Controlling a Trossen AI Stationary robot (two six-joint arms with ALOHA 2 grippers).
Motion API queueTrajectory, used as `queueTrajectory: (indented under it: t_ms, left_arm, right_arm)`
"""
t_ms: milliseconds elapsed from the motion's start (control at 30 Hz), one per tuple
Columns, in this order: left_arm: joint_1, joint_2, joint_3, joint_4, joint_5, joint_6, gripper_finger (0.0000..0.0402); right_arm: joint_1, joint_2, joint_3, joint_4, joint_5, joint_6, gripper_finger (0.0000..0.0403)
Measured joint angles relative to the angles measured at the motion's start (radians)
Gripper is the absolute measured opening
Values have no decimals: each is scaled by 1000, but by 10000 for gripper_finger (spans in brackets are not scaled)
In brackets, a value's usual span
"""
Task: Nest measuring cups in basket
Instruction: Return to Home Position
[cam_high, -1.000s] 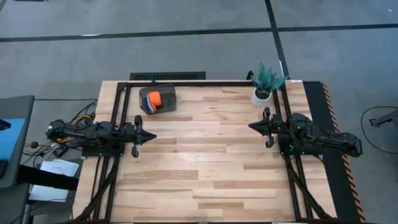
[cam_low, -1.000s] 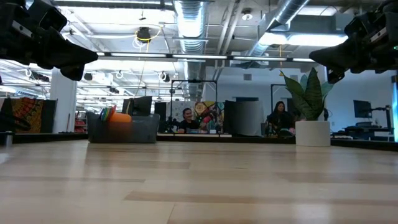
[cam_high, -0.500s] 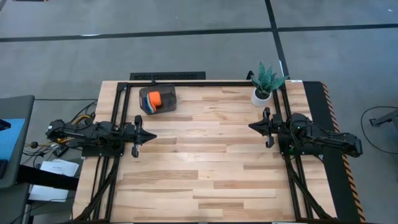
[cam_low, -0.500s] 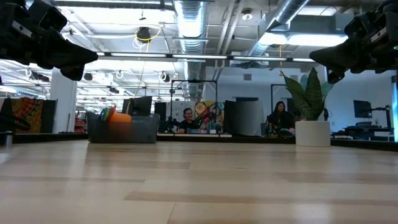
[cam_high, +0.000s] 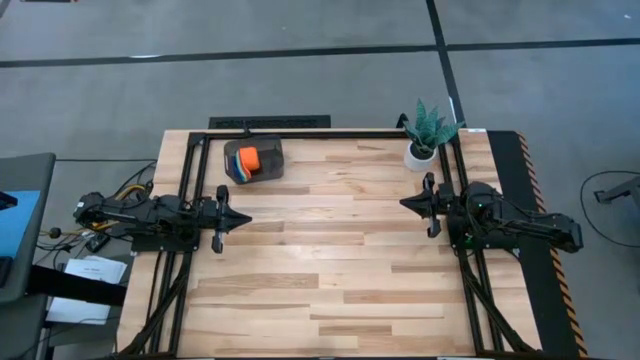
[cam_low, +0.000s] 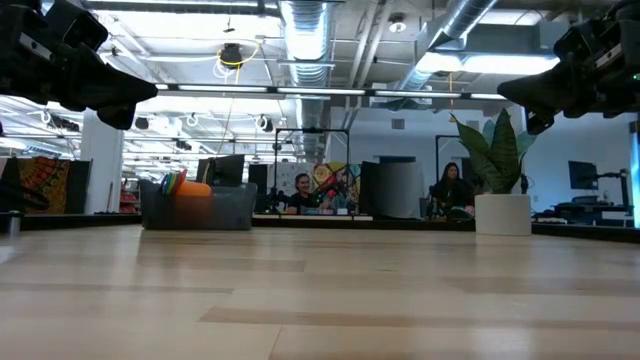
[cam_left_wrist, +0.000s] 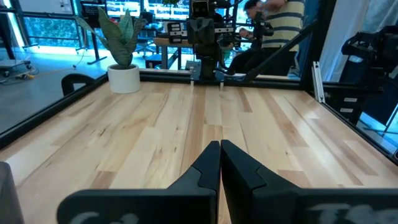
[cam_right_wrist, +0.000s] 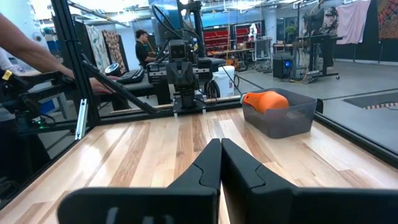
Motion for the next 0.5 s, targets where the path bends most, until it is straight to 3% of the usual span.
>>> queueTrajectory:
  t_ms: [500]
  left_arm:
    - [0,-2,0,0,0,0,0]
  right_arm:
    - [0,0,0,0,0,0,33]
